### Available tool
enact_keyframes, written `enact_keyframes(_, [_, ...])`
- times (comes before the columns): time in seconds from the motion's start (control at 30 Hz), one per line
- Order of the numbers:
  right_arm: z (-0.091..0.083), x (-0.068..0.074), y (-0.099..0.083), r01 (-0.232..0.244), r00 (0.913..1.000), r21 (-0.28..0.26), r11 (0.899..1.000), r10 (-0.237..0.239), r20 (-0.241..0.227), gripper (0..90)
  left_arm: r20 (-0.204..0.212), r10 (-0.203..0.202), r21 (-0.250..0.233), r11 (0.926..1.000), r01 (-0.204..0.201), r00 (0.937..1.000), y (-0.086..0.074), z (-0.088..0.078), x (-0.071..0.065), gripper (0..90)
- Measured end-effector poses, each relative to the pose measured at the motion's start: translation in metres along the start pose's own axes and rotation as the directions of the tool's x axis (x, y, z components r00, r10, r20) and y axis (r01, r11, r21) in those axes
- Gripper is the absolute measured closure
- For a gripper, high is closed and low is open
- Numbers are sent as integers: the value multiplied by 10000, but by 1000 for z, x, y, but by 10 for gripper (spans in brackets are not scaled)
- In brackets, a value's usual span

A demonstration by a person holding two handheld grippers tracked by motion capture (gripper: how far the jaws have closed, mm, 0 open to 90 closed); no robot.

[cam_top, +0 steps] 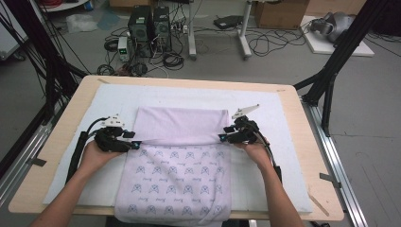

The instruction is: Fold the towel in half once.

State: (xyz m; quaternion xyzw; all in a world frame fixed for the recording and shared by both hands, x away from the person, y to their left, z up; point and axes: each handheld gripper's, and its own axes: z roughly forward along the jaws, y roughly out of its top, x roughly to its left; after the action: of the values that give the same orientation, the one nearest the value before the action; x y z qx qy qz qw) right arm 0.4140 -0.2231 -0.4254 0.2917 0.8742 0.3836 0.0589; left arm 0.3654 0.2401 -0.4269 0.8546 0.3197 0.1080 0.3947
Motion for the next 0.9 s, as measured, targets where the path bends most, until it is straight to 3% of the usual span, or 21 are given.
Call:
enact_keyframes(0.13, [-1, 3, -6, 190, 9990, 70, 9998, -187, -414, 827, 137, 386, 270, 9989, -390, 9992, -4, 5, -3, 850])
enact_keyframes(0.17, [-2, 4, -8, 221, 9986, 156, 9996, -213, -483, 853, 106, 406, 200, 9990, -408, 9991, -3, 5, -3, 865])
enact_keyframes(0.27, [-8, 4, -9, 241, 9979, -10, 9997, -241, -598, 869, -36, 339, -41, 9994, -339, 9994, -2, -2, -4, 874])
enact_keyframes(0.5, [-43, 19, -2, 489, 9964, -1202, 9915, -568, -634, 871, -137, 418, -772, 9961, -427, 9990, 2, -34, -12, 874])
enact_keyframes(0.7, [-74, 52, -8, 1288, 9881, -1645, 9779, -1407, -627, 871, 17, 844, -1271, 9884, -835, 9964, -7, -64, -43, 874])
enact_keyframes(0.9, [-86, 87, -44, 1404, 9745, -1591, 9772, -1648, -1522, 867, 557, 1232, -1282, 9850, -1153, 9908, -36, -85, -83, 869])
